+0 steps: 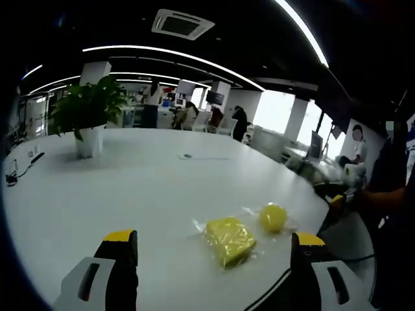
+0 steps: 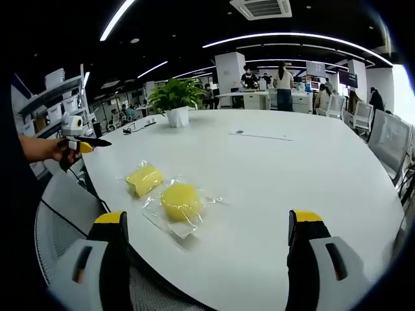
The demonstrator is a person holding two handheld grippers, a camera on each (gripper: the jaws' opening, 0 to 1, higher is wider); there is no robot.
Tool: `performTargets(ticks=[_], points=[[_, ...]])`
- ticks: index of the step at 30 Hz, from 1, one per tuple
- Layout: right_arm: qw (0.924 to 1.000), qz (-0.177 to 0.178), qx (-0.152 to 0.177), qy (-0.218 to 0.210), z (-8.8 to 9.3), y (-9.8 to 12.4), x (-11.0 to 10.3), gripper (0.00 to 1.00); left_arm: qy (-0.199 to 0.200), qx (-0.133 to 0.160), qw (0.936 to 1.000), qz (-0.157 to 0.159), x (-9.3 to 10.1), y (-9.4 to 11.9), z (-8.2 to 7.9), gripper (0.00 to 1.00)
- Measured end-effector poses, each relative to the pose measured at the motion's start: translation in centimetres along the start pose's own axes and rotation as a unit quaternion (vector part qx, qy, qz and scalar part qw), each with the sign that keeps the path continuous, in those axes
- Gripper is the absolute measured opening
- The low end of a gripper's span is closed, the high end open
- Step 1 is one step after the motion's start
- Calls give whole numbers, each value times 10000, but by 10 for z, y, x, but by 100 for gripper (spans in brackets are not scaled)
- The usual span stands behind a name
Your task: Compare the silicone blocks by pressing each to a similar depth, holding the contact briefly, and releasing to observe deformation and rebound differences across the visible hardness samples.
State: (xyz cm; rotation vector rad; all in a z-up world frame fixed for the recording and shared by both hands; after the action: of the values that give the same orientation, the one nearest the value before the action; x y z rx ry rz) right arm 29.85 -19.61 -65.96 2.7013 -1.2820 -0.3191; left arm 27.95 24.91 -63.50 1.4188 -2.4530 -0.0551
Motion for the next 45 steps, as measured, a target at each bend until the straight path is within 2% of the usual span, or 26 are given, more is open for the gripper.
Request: performTargets(ticks=[5, 9, 18, 21, 24, 25, 29, 34, 41, 45], points=[[9999, 40, 49, 96, -4, 3, 0, 96, 102, -1, 9999, -61, -4, -4, 2, 100], [9999, 21, 81, 72, -7, 4, 3, 96, 121, -63, 9999, 32, 6, -8, 2, 100], [10000, -45, 50, 60, -8, 5, 4, 96, 562, 54, 9981, 237, 20, -16, -12, 100], [9999, -88, 45, 86, -9, 5, 2, 96, 714, -79, 9969, 321, 24, -26, -16, 99], [9999, -86, 33, 66, -8, 5, 2, 96, 1095, -62, 9930, 438, 30, -38, -20, 99], [9999, -82, 28, 63, -7, 5, 1, 96, 1133, 15, 9923, 495, 26, -45, -23, 99], [10000, -70, 11, 26, -4, 4, 0, 96, 1247, 3, 9904, 598, 28, -63, -22, 99], [9999, -62, 11, -84, 0, 4, -4, 96, 1026, -342, 9899, 914, 37, -88, -12, 98], [10000, 25, 1, -83, 3, 7, -3, 96, 1108, -673, 9836, 1258, 49, -121, -3, 100], [9997, 175, 81, -118, 1, 13, -1, 96, 1241, -907, 9796, 1293, 53, -136, 3, 99]])
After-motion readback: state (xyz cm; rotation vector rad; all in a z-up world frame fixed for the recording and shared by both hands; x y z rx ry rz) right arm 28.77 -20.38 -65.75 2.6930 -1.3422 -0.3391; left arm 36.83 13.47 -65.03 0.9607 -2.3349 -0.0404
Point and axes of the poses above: the point that each gripper's makers call its tool centre point, and the gripper's own axes: y roughly backward along the fingers, x roughly to its right, z roughly out of its underside, the point moved 7 cm from there along y, roughly backward along the fingers, and after that the axes turned 12 degrees about x, right-handed, at the moved point
